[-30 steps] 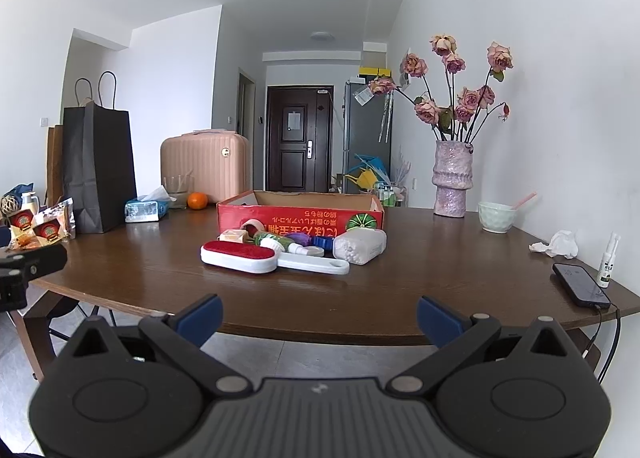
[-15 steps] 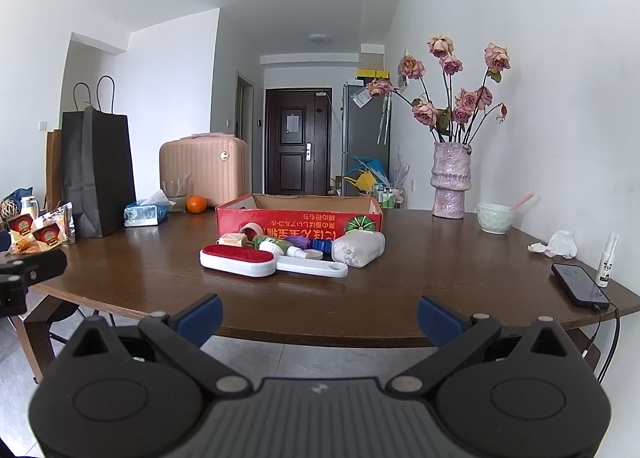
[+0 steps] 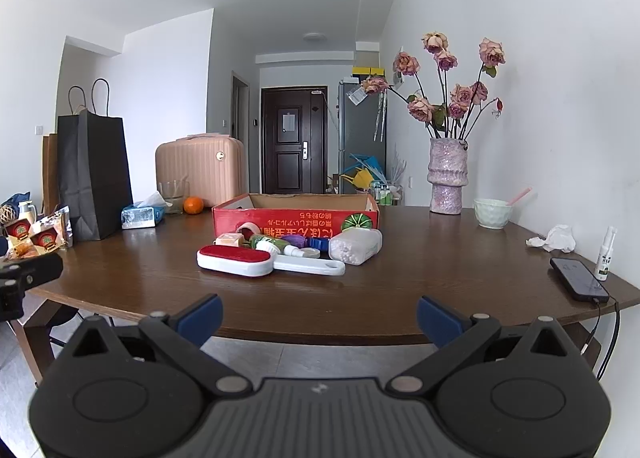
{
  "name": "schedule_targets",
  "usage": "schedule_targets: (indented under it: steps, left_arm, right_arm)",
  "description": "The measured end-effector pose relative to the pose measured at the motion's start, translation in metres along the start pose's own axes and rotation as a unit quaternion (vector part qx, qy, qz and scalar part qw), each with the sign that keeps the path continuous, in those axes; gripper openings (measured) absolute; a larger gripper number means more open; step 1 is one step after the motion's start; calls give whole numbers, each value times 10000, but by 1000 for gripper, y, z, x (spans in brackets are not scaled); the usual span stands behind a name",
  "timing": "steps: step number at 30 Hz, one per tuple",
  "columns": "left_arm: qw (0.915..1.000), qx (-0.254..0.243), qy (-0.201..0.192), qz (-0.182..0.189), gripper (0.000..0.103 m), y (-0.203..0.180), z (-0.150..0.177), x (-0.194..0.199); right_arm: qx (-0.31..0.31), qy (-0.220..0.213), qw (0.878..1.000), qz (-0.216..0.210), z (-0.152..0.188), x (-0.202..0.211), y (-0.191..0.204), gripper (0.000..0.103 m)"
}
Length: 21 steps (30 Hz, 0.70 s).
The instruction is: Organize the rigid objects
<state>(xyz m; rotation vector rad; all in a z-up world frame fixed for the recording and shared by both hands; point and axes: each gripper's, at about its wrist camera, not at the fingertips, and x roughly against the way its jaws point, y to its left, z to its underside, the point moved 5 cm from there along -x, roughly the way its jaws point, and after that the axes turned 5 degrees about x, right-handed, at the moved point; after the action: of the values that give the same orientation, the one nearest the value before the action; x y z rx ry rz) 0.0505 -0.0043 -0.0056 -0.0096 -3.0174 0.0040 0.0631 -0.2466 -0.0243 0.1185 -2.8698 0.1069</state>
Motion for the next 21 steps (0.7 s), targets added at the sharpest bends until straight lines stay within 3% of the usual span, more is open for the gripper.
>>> schedule_targets:
  steps: [21]
  left_arm:
    - [10000, -10, 38, 31, 103, 0, 2, -2]
  right_arm:
    - [-67, 62, 10000, -6, 4, -3, 0, 103]
